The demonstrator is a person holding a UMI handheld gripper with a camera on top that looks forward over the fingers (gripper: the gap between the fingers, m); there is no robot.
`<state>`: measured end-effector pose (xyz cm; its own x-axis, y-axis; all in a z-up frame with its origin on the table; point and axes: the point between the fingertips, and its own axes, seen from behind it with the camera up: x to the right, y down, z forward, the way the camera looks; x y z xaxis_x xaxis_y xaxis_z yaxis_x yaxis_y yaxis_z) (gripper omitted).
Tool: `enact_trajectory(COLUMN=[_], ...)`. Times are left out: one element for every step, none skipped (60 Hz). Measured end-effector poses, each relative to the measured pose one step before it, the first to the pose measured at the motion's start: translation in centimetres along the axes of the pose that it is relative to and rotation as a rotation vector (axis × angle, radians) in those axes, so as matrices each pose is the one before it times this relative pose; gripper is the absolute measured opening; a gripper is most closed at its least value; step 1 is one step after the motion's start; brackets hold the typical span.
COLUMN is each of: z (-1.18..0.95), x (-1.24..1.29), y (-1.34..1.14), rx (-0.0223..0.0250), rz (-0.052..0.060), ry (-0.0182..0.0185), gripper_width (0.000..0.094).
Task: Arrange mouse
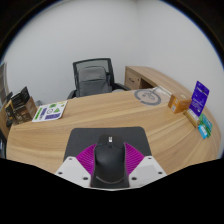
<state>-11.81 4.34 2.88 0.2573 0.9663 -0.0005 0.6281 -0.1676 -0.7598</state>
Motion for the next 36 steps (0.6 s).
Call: enact_trajectory(z=[0.322,0.306,0.268,0.237,0.222,0.328,0.22,0.156,0.146,0.149,0.042,0.03,0.004,0.005,0.0,0.022,0.068,-0.03,0.023,-0.024,-0.012,0.001,-0.009,0.012,0.051,0.07,0.013,-0.103,-0.074,-0.052,-0.052,-0.126,-0.155,-0.216,-0.276,-0.317], x=[0.08,0.052,0.104,0.078,0.117,0.047,0.081,-0.093,0.013,0.02,0.012,-0.062,0.008,0.044,-0.007,-0.032,-0.012,-0.026,-0.091,-0.075,-0.035,-0.044,0.002,-0.039,-0.076,-0.106,0.022,-0.086,-0.024,0.009,0.068,0.072,0.063,-0.004,-0.035,0.06], y=[0.31,0.307,0.296,0.275,0.249,0.225,0.211,0.194,0.22,0.243,0.16,-0.274,0.034,0.061,0.029,-0.066,0.012,0.032,-0.038,0.061,0.033,-0.041,0.011,0.092,0.026,0.036,0.03,-0.028,-0.082,-0.135,-0.136,-0.119,-0.106,-0.101,-0.122,-0.168], rx=[-0.00479,-0.00565,-0.00524,-0.00494,-0.00369,-0.00377,-0.0022,-0.00219,-0.00442,-0.00568,-0.00541,0.01093,0.00108,-0.00224,-0.0029,0.00205,-0.00229,-0.0008,0.00012,-0.00277,-0.00268,0.00032,-0.00052,-0.00258,-0.00122,-0.00065,-0.00073,0.00113,0.00245,0.00525,0.00561,0.00471,0.00374,0.00245,0.00225,0.00207], rz=[-0.0009,-0.0033,-0.003,-0.0032,-0.0033,-0.0025,-0.0005,0.0002,-0.0006,-0.0018,-0.0018,0.0114,0.0034,-0.0024,-0.002,0.0006,-0.0018,-0.0031,-0.0018,-0.0041,-0.0024,0.0004,-0.0012,-0.0047,-0.0035,-0.0043,-0.0033,-0.0024,-0.0031,-0.0052,-0.0051,-0.0076,-0.0048,-0.004,-0.0038,-0.0045], ry=[-0.00381,-0.00385,-0.00282,-0.00147,-0.00008,0.00264,-0.00155,-0.0036,-0.00353,-0.0026,-0.00333,-0.00448,-0.00274,-0.00002,-0.00159,-0.00214,0.00043,-0.00183,-0.0019,-0.00349,-0.00169,-0.00151,-0.00125,-0.00212,-0.00311,-0.00432,0.00019,-0.00065,-0.00137,0.0002,0.00308,0.00249,0.00341,0.00192,0.00183,0.00086], gripper_width=[0.0372,0.0372,0.0375,0.0374,0.0375,0.0374,0.0375,0.0375,0.0376,0.0375,0.0378,0.0377,0.038,0.038,0.0382,0.0385,0.0387,0.0392,0.0403,0.0415,0.0423,0.0456,0.0483,0.05,0.0527,0.0564,0.062,0.0704,0.0809,0.088,0.0858,0.0838,0.0841,0.0849,0.0857,0.0861])
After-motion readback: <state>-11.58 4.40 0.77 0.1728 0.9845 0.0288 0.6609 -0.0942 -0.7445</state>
